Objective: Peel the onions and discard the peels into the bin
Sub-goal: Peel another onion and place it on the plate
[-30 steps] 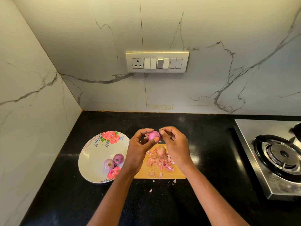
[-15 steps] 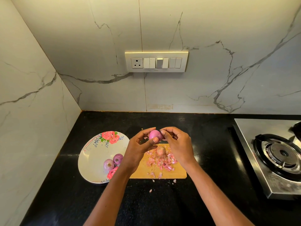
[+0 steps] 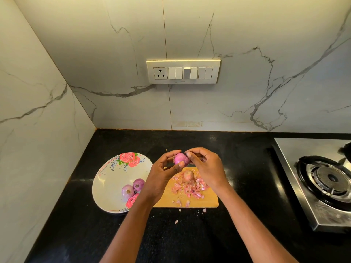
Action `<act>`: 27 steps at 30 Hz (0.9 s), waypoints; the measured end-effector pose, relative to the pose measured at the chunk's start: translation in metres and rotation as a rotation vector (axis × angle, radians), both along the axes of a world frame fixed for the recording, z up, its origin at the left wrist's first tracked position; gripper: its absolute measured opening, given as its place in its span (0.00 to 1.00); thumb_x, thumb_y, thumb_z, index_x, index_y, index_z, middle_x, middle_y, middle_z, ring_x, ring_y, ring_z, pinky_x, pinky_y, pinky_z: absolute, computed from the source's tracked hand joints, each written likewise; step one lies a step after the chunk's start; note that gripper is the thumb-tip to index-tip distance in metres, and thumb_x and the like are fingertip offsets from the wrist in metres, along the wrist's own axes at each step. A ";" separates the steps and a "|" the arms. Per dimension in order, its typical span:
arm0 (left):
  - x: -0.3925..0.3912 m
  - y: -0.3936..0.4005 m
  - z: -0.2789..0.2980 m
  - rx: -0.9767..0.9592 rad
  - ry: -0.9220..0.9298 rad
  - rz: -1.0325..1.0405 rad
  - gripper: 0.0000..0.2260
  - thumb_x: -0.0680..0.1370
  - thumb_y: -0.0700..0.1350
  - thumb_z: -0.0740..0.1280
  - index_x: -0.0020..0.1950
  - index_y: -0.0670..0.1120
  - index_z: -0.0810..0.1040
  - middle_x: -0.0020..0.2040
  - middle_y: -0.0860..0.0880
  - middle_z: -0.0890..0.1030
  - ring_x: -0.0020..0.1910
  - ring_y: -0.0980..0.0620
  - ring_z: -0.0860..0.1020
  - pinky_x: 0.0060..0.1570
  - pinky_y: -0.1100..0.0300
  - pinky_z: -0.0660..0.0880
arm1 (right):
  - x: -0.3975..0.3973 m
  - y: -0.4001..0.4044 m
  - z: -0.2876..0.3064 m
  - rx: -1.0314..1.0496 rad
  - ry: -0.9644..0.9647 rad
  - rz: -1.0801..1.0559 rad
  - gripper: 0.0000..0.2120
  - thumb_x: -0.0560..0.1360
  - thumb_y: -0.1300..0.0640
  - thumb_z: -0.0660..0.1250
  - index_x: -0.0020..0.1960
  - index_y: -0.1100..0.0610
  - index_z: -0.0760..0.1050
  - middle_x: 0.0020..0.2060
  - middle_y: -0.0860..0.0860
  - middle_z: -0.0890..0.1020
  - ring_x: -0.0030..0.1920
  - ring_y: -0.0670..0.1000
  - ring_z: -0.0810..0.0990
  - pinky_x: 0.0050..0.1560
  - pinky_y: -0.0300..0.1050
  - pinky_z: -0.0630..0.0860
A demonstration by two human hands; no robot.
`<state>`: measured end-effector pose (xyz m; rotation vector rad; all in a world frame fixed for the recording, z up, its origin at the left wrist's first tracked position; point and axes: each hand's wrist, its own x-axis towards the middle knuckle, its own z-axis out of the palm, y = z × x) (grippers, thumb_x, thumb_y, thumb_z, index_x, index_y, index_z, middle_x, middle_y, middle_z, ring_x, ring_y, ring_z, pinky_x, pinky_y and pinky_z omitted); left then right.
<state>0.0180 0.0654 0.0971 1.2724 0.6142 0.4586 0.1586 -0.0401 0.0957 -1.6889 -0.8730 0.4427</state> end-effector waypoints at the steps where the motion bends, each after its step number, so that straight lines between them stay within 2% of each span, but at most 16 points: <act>1: 0.000 -0.001 0.001 -0.022 -0.010 0.007 0.20 0.73 0.48 0.74 0.65 0.51 0.80 0.61 0.50 0.82 0.62 0.48 0.81 0.59 0.53 0.80 | 0.000 0.000 0.000 0.002 -0.005 0.000 0.07 0.79 0.51 0.70 0.55 0.50 0.84 0.47 0.41 0.85 0.51 0.43 0.84 0.52 0.43 0.83; 4: 0.000 -0.002 0.002 -0.025 -0.015 0.032 0.17 0.74 0.49 0.72 0.63 0.50 0.80 0.61 0.48 0.82 0.60 0.47 0.82 0.56 0.56 0.80 | -0.002 -0.001 0.002 0.002 -0.043 -0.003 0.05 0.79 0.54 0.71 0.54 0.52 0.83 0.46 0.40 0.84 0.50 0.39 0.83 0.50 0.33 0.79; 6: -0.001 -0.002 0.002 -0.012 -0.006 0.034 0.16 0.75 0.49 0.72 0.63 0.51 0.81 0.61 0.48 0.82 0.61 0.47 0.81 0.55 0.56 0.80 | -0.003 -0.001 0.002 -0.011 -0.060 -0.008 0.04 0.79 0.54 0.71 0.53 0.51 0.83 0.45 0.40 0.84 0.49 0.38 0.82 0.49 0.31 0.78; 10: -0.003 -0.002 0.002 -0.003 0.001 0.024 0.16 0.74 0.49 0.73 0.62 0.51 0.81 0.60 0.49 0.82 0.62 0.48 0.81 0.56 0.56 0.81 | -0.003 -0.001 0.002 -0.009 -0.031 0.002 0.05 0.80 0.54 0.70 0.55 0.49 0.82 0.47 0.40 0.84 0.50 0.40 0.83 0.52 0.36 0.80; 14: -0.006 0.003 0.003 -0.002 0.006 0.021 0.19 0.74 0.50 0.73 0.64 0.50 0.80 0.61 0.49 0.82 0.62 0.47 0.81 0.59 0.54 0.80 | 0.002 -0.006 0.006 -0.040 0.105 0.164 0.13 0.78 0.51 0.72 0.62 0.47 0.81 0.54 0.41 0.85 0.56 0.42 0.83 0.57 0.40 0.81; 17: -0.009 0.006 0.003 0.033 0.017 -0.007 0.19 0.74 0.49 0.73 0.64 0.49 0.80 0.62 0.49 0.82 0.63 0.47 0.80 0.61 0.52 0.80 | 0.005 -0.007 0.008 -0.063 0.196 0.202 0.11 0.76 0.53 0.74 0.58 0.50 0.84 0.51 0.44 0.86 0.55 0.44 0.84 0.58 0.44 0.81; 21: -0.011 0.006 0.005 0.086 0.029 -0.022 0.18 0.73 0.48 0.73 0.63 0.49 0.81 0.60 0.51 0.82 0.61 0.50 0.80 0.57 0.56 0.80 | 0.005 -0.008 0.005 -0.009 0.347 0.171 0.08 0.75 0.56 0.74 0.54 0.55 0.86 0.48 0.51 0.87 0.54 0.50 0.85 0.57 0.47 0.81; 24: -0.012 0.004 0.005 0.115 0.034 -0.024 0.18 0.73 0.48 0.72 0.63 0.50 0.80 0.60 0.52 0.82 0.58 0.53 0.80 0.51 0.62 0.80 | 0.002 -0.006 0.001 0.014 0.319 0.123 0.08 0.76 0.56 0.74 0.53 0.57 0.85 0.46 0.52 0.87 0.51 0.50 0.85 0.52 0.43 0.81; 27: -0.012 0.002 0.004 0.118 0.030 -0.015 0.18 0.74 0.48 0.72 0.63 0.50 0.80 0.61 0.51 0.81 0.58 0.55 0.80 0.50 0.64 0.79 | 0.000 -0.004 -0.001 0.017 0.274 0.080 0.08 0.76 0.55 0.73 0.53 0.57 0.85 0.46 0.51 0.87 0.50 0.49 0.86 0.51 0.43 0.82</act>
